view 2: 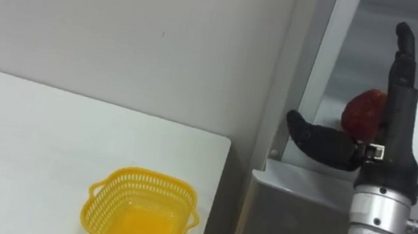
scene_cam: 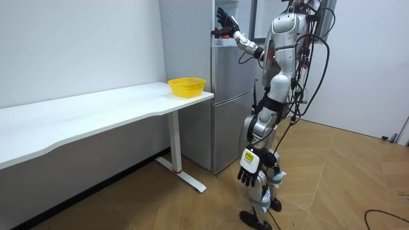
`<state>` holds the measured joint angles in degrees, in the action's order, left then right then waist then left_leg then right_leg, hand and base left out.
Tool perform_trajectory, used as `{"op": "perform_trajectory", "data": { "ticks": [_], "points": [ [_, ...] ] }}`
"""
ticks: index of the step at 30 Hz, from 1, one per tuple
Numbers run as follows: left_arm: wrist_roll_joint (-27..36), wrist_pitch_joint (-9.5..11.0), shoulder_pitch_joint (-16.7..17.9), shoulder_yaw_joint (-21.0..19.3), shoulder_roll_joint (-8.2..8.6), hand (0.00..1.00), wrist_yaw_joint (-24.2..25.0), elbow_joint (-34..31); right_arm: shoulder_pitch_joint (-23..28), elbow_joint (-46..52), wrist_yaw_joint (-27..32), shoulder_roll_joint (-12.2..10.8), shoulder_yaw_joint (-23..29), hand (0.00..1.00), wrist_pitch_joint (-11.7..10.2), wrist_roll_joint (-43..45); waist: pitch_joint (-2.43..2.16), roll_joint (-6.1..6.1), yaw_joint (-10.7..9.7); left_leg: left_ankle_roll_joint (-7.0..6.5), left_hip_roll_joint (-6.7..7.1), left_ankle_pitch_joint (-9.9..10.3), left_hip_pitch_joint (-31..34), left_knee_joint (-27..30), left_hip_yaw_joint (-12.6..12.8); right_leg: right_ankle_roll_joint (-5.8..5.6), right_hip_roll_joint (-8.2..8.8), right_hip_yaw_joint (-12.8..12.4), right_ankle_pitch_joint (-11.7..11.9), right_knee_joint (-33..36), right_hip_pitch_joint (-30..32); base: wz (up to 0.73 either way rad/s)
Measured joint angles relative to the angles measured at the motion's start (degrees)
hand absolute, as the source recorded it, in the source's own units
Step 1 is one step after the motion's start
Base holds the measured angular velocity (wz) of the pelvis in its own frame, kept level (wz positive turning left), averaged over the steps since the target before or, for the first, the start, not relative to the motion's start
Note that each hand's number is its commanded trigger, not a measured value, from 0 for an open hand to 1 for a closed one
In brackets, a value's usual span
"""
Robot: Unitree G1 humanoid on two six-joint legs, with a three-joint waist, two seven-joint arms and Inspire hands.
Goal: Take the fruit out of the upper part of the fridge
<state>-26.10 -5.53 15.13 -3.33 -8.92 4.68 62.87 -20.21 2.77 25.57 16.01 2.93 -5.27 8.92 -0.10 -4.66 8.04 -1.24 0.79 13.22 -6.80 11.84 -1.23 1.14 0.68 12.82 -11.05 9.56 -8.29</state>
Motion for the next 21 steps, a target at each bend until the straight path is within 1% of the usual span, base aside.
{"op": "perform_trajectory", "data": {
  "ticks": [8, 13, 20, 21],
  "points": [
    [0.1, 0.1, -0.5, 0.0, 0.02, 0.0, 0.0, 0.0, -0.1, 0.0, -0.2, 0.0, 0.3, 0.0, -0.2, -1.0, 0.42, 0.31, -0.2, 0.0, -0.01, 0.0, 0.0, 0.0, 0.2, 0.0, 0.01, 0.0, 0.0, 0.0, 0.0, 0.0],
    [0.0, 0.2, -1.2, 0.0, 0.03, 0.0, 0.0, 0.0, -0.1, 0.0, -0.2, 0.0, 0.3, 0.0, -0.3, -1.7, 0.55, 0.5, -0.3, 0.0, -0.02, 0.0, 0.0, 0.0, 0.2, 0.0, -0.01, -0.1, 0.0, 0.0, 0.1, 0.0],
    [0.2, 0.7, -1.6, 0.0, 0.01, 0.0, -0.3, 0.2, -0.1, 0.6, -0.2, 0.0, 0.4, 0.0, -0.4, -1.9, 0.5, 0.41, -0.6, 0.0, -0.01, 0.0, 0.2, -0.1, 0.2, -0.02, -0.02, -0.1, 0.0, -0.1, 0.2, 0.0],
    [0.2, 0.8, -1.6, 0.0, 0.0, 0.0, -0.4, 0.2, -0.1, 0.7, -0.2, 0.0, 0.4, 0.0, -0.5, -2.0, 0.43, 0.31, -0.7, 0.0, -0.01, 0.0, 0.2, -0.1, 0.2, -0.02, -0.03, -0.1, 0.0, -0.1, 0.2, 0.0]
  ]
}}
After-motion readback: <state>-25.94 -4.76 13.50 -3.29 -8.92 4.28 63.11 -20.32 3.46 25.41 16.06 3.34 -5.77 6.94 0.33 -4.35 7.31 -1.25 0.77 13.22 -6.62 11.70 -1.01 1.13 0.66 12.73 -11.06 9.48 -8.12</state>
